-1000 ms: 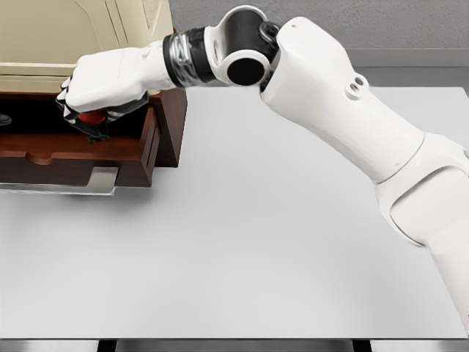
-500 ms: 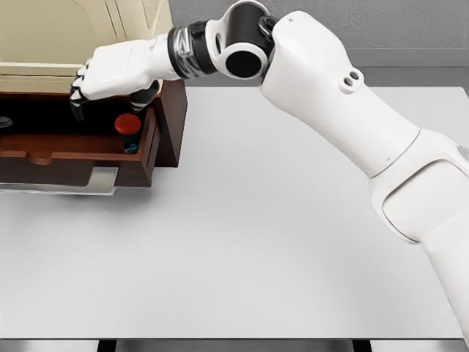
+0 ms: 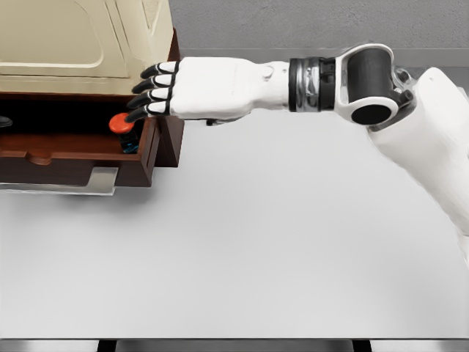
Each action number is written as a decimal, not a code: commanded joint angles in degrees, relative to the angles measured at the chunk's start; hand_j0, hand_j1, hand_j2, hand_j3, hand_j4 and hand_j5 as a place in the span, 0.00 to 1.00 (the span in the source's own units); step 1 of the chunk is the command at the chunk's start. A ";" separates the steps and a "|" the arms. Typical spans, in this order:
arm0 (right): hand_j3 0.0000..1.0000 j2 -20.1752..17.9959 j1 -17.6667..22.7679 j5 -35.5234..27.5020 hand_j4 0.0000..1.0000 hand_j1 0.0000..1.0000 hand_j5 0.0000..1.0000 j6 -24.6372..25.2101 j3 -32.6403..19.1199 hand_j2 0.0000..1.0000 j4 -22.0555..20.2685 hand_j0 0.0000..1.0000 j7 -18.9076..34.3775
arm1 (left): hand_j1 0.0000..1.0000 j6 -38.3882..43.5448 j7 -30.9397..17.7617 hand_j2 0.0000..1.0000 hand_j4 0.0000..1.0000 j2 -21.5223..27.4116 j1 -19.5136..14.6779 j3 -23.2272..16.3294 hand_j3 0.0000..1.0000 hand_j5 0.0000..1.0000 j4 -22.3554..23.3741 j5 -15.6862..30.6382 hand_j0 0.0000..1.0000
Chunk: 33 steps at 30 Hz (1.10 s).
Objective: Open the cabinet drawer with left arm, and place a switch into the drawer with right arm
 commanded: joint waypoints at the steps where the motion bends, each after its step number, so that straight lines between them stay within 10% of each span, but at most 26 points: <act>1: 1.00 -9.68 0.53 -0.36 1.00 1.00 1.00 0.24 -8.03 1.00 -0.52 1.00 -0.05 | 1.00 0.13 0.01 1.00 1.00 0.00 0.04 0.02 1.00 1.00 -0.05 0.29 1.00; 9: 1.00 -17.51 11.96 0.00 1.00 1.00 1.00 0.24 -13.57 1.00 8.00 1.00 -0.05 | 1.00 0.13 0.01 1.00 1.00 -4.28 -0.40 0.20 1.00 1.00 -0.05 -6.56 1.00; 22: 1.00 -17.95 12.14 0.08 1.00 1.00 1.00 0.24 -13.21 1.00 11.52 1.00 -0.05 | 1.00 0.13 0.01 1.00 1.00 -23.44 -7.17 0.20 1.00 1.00 -0.05 -10.96 1.00; 33: 1.00 -17.86 13.19 0.08 1.00 1.00 1.00 0.24 -13.30 1.00 14.51 1.00 -0.05 | 1.00 0.13 0.01 1.00 1.00 -27.49 -7.69 0.11 1.00 1.00 -0.14 -11.22 1.00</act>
